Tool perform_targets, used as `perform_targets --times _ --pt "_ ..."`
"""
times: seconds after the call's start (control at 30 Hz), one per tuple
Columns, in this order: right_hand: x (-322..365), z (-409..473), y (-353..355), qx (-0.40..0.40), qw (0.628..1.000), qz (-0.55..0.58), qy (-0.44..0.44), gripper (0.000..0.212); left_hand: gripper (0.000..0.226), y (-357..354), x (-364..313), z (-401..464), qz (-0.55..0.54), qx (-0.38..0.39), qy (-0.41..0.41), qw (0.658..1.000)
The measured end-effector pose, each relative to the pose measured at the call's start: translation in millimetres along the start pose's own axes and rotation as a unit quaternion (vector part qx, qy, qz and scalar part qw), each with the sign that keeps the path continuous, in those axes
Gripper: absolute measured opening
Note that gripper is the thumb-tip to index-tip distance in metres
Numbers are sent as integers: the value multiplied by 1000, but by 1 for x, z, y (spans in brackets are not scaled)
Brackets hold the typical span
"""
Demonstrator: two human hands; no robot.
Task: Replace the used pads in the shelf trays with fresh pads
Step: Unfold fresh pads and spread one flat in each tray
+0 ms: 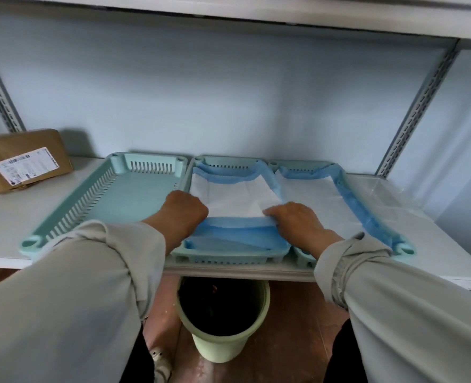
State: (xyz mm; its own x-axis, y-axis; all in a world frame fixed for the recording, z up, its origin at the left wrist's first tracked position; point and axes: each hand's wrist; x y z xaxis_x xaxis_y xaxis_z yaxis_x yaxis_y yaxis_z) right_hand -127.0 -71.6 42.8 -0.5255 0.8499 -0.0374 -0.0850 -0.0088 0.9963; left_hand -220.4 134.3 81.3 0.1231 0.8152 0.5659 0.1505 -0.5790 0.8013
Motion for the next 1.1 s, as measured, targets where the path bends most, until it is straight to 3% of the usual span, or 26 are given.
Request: perform_targets --times 0.07,0.2,0.3,0.37,0.5,0.6,0.7,0.8,0.93,1.0,1.1 --pt "6 -7 -13 128 992 4 13 45 34 -11 -10 -10 -12 106 -13 994" --pt "5 -10 -14 197 980 5 -19 43 36 -4 -16 -15 -59 222 -15 973" --pt "4 -5 2 253 963 79 -42 41 77 27 -8 -1 -128 351 11 927" --pt "0 6 14 208 961 157 -89 38 87 38 0 18 -193 316 7 929" --pt "-24 41 15 119 946 238 -184 31 60 33 5 71 -408 176 -4 896" --pt "-40 61 4 120 907 301 -268 28 44 34 -8 102 -481 137 -5 866" --pt "-43 72 -9 160 895 320 -266 23 39 29 -25 127 -509 104 -5 855" --pt "-40 83 -22 175 894 328 -251 33 40 20 -40 150 -514 120 -11 849" --pt "-34 101 -32 181 918 270 -229 43 57 8 -48 168 -489 211 -31 846" --pt "-26 105 -32 187 931 232 -210 38 63 4 -47 170 -463 250 -37 850" --pt "-17 115 -31 190 952 145 -194 22 67 -6 -44 172 -502 270 -19 821"
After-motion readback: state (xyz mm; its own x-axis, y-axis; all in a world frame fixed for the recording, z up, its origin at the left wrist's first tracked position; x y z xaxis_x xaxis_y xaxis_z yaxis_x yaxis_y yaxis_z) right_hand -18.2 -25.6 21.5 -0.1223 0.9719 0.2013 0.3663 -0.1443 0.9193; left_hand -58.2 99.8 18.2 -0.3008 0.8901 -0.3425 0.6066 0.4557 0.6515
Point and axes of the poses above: each hand's wrist, its own z-axis towards the middle knuckle, its own y-axis out of the back of the hand, x = y × z, and after that the axes turned 5 degrees about -y, right-handed
